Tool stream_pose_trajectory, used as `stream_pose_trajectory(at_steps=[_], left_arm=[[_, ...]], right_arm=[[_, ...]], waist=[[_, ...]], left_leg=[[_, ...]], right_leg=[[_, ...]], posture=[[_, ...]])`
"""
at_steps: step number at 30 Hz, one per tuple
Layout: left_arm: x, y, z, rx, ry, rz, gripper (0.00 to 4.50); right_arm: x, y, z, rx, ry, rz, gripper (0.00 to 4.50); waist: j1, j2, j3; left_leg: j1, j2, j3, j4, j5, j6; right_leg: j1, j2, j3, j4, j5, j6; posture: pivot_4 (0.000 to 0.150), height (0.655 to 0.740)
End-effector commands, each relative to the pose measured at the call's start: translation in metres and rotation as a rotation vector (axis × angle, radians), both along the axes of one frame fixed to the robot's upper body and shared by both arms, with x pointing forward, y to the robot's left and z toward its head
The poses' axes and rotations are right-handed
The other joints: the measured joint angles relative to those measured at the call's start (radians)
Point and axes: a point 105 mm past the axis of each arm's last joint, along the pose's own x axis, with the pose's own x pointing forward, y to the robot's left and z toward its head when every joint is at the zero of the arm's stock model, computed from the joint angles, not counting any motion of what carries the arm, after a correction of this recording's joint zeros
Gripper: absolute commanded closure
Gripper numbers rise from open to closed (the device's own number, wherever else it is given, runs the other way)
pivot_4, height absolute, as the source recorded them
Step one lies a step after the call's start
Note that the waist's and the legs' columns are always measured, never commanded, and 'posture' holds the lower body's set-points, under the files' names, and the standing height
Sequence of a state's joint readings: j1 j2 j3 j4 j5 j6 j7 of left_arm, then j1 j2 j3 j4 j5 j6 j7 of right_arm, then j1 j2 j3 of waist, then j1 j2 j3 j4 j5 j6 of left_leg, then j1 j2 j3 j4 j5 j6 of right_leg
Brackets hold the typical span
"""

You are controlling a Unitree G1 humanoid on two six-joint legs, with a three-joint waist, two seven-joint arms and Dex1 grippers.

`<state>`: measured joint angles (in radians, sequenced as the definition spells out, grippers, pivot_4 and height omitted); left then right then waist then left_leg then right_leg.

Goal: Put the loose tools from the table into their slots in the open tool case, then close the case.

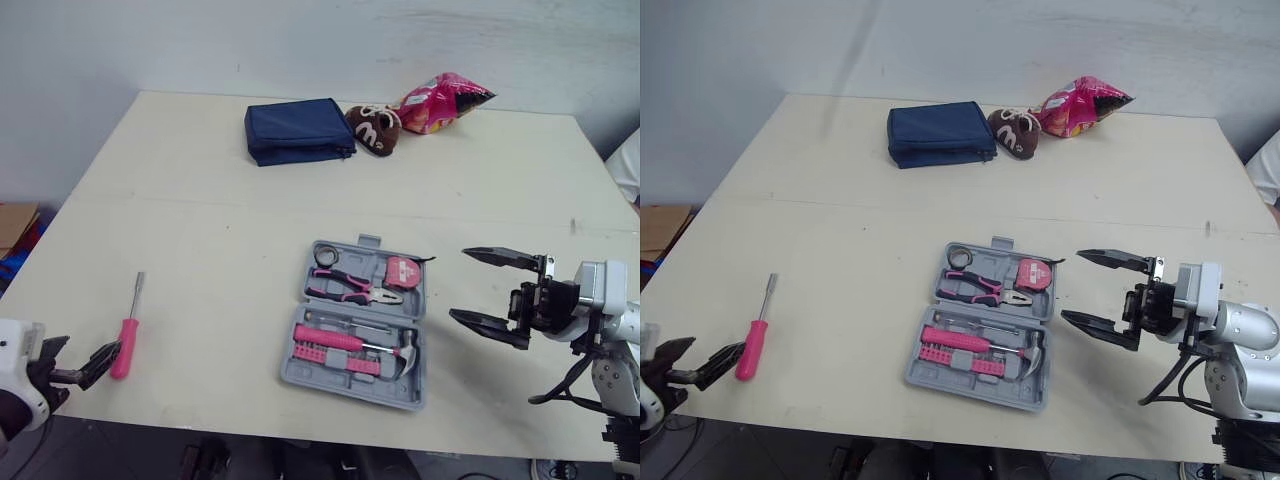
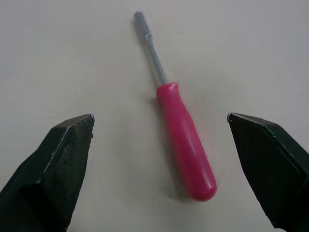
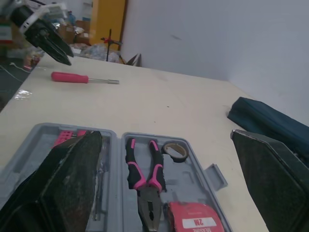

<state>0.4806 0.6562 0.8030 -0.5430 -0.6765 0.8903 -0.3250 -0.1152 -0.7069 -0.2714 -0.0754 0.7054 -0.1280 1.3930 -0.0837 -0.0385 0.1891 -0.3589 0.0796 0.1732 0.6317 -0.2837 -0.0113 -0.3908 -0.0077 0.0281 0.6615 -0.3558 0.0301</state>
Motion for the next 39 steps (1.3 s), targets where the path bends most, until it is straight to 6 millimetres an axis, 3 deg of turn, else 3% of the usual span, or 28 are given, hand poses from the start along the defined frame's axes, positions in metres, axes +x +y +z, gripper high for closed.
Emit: stream_pose_trajectory(at_steps=[1, 11, 19, 21, 25, 29, 33, 39], left_arm=[[0.005, -0.004, -0.010, 0.011, 0.041, 0.054, 0.00], [0.027, -0.023, -0.034, -0.024, 0.100, 0.024, 0.00], [0.025, -0.023, -0.040, -0.027, 0.132, 0.018, 3.41], [0.038, -0.035, -0.020, -0.044, 0.001, -0.087, 3.96], [0.049, -0.057, 0.011, 0.005, -0.149, -0.320, 3.95], [0.052, -0.098, 0.037, 0.157, -0.238, -0.745, 3.95], [0.039, -0.158, 0.049, 0.264, -0.296, -1.255, 3.95], [0.033, -0.215, 0.049, 0.289, -0.263, -1.617, 3.95]], right_arm=[[-0.009, 0.007, 0.004, 0.011, -0.021, 0.065, 0.04], [-0.024, 0.023, -0.001, 0.027, -0.013, 0.160, 0.04], [-0.034, 0.026, -0.003, 0.027, -0.015, 0.167, 0.00], [-0.037, 0.023, -0.006, 0.018, -0.012, 0.157, 0.00], [-0.039, 0.017, -0.008, 0.005, -0.006, 0.114, 0.00], [-0.043, 0.013, -0.008, 0.004, 0.002, 0.092, 0.00], [-0.050, 0.001, -0.017, -0.061, 0.039, 0.066, 0.00], [-0.054, -0.030, -0.028, -0.135, 0.059, -0.015, 0.00]], waist=[[0.001, 0.000, 0.000], [0.004, 0.000, 0.000], [0.003, 0.000, -0.001], [0.003, 0.000, 0.000], [0.006, -0.002, 0.000], [0.010, -0.001, 0.000], [0.022, 0.001, 0.000], [0.028, 0.003, 0.000]], left_leg=[[0.000, 0.000, 0.000, 0.000, 0.000, 0.000], [0.000, 0.000, 0.000, 0.000, 0.000, 0.000], [0.007, -0.001, 0.000, -0.001, 0.000, 0.000], [0.007, -0.001, 0.000, -0.001, 0.000, 0.000], [0.006, 0.000, -0.001, 0.000, -0.001, -0.002], [0.006, -0.001, -0.001, -0.001, -0.001, -0.002], [0.005, -0.001, -0.001, -0.003, -0.004, -0.006], [0.005, 0.000, 0.000, -0.003, -0.002, -0.002]], right_leg=[[0.000, 0.000, 0.000, 0.000, 0.000, 0.000], [0.001, 0.000, 0.000, 0.000, 0.000, 0.000], [0.007, 0.000, 0.000, -0.001, 0.000, -0.001], [0.008, -0.001, 0.000, -0.001, 0.000, -0.001], [0.008, -0.001, -0.001, -0.002, 0.000, -0.002], [0.008, -0.001, -0.002, -0.004, 0.000, -0.003], [0.008, -0.001, -0.002, -0.006, 0.000, -0.004], [0.009, 0.000, -0.002, -0.009, 0.000, -0.003]], posture=[[0.150, 0.7400], [0.150, 0.7400], [0.150, 0.7400], [0.150, 0.7400], [0.150, 0.7400], [0.150, 0.7400], [0.150, 0.7400], [0.150, 0.7400]])
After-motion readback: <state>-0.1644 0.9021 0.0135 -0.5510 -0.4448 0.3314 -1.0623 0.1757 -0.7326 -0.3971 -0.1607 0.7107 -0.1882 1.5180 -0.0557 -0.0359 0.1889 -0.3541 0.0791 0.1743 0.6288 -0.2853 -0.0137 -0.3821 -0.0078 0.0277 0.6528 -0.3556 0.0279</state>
